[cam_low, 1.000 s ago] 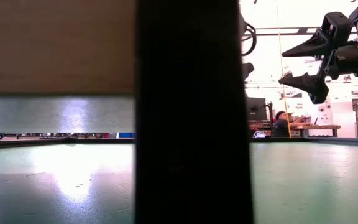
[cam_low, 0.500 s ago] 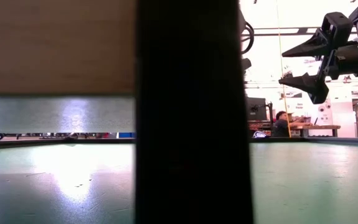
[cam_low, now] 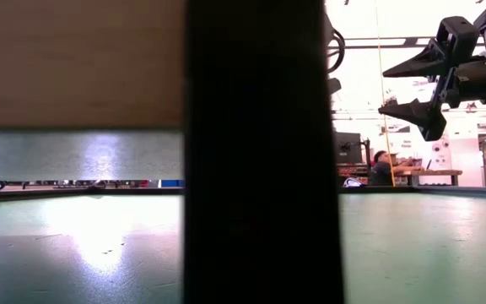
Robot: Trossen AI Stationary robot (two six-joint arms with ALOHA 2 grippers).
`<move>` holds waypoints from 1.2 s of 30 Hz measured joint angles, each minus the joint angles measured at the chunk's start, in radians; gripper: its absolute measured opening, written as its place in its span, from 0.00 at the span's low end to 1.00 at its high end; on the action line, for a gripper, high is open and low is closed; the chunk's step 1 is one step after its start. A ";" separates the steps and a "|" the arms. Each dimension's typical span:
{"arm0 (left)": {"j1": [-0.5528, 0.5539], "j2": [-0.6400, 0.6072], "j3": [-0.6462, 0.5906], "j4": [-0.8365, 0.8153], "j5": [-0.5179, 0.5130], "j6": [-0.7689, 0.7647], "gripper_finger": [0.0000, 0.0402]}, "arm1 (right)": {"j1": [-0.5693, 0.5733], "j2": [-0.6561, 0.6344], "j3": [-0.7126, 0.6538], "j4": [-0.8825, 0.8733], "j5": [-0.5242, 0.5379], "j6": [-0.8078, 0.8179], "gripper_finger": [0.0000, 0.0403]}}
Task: Place canned beverage on shelf
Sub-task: Put the red soda can on the shelf align with other the red soda can
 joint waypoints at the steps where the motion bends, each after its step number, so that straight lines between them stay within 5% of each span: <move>1: 0.000 0.000 0.000 0.000 0.000 0.000 0.69 | 0.000 0.000 0.000 0.000 0.000 0.000 0.79; 19: 0.069 -0.050 -0.001 -0.028 0.024 0.099 0.69 | 0.000 0.000 0.000 0.000 0.000 0.000 0.79; 25: 0.115 -0.074 -0.001 -0.152 0.119 0.048 0.69 | 0.000 0.000 0.000 0.000 0.000 0.000 0.79; 36: 0.123 -0.170 -0.001 -0.390 0.135 -0.029 0.69 | 0.000 0.000 0.000 0.000 0.000 0.000 0.79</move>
